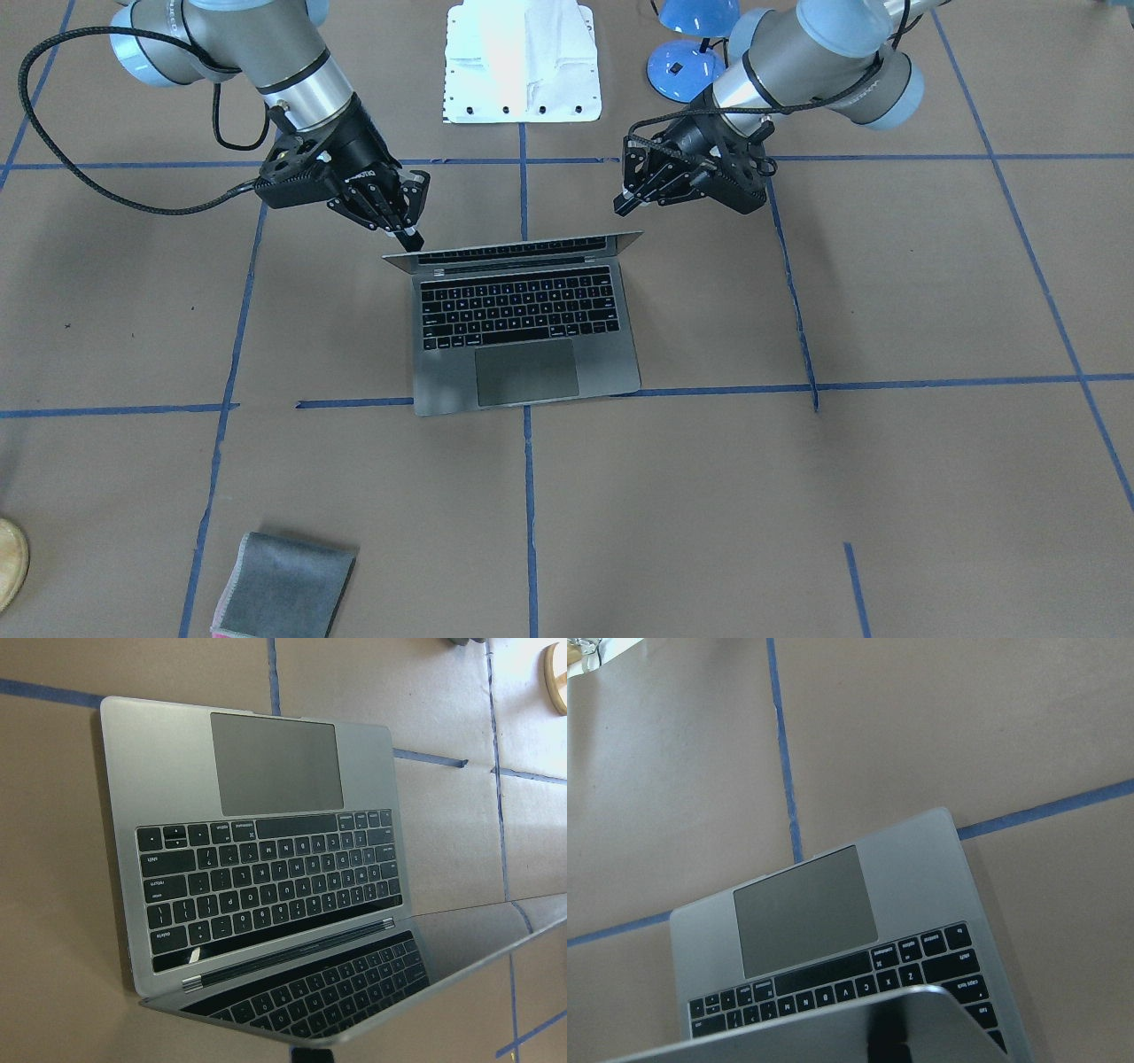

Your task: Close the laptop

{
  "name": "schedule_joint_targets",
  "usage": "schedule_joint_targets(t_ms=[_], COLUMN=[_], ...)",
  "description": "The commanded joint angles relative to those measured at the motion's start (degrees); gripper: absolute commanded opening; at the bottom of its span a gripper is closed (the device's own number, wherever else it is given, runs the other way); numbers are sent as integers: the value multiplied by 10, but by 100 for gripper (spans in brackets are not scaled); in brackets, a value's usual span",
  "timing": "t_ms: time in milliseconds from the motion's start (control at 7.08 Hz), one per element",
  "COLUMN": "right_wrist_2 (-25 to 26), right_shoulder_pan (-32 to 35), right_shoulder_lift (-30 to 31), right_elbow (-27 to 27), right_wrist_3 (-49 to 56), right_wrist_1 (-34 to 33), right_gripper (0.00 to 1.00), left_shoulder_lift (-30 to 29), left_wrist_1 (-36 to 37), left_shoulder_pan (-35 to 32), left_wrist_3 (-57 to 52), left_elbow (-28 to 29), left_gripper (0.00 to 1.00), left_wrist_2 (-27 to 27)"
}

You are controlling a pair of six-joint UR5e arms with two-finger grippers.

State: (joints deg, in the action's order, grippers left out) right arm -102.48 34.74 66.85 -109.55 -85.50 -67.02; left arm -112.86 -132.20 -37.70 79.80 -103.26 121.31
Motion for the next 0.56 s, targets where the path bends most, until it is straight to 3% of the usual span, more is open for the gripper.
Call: schedule_joint_targets(t_ms=[0, 424], right_wrist_2=[0, 0], right_shoulder_pan=[16, 21], right_shoulder_lift=[-20, -48], right_elbow=[46, 114], right_wrist_3=[6, 26], right_wrist_1=[0, 5], right_gripper=[0, 0], left_shoulder_lift=[-17, -65], left_wrist_1=[0, -1], left_shoulder_pan=[-1, -7], left_wrist_3=[-1, -3], left_elbow=[37, 124], left_gripper=[0, 0], left_wrist_2=[-21, -48])
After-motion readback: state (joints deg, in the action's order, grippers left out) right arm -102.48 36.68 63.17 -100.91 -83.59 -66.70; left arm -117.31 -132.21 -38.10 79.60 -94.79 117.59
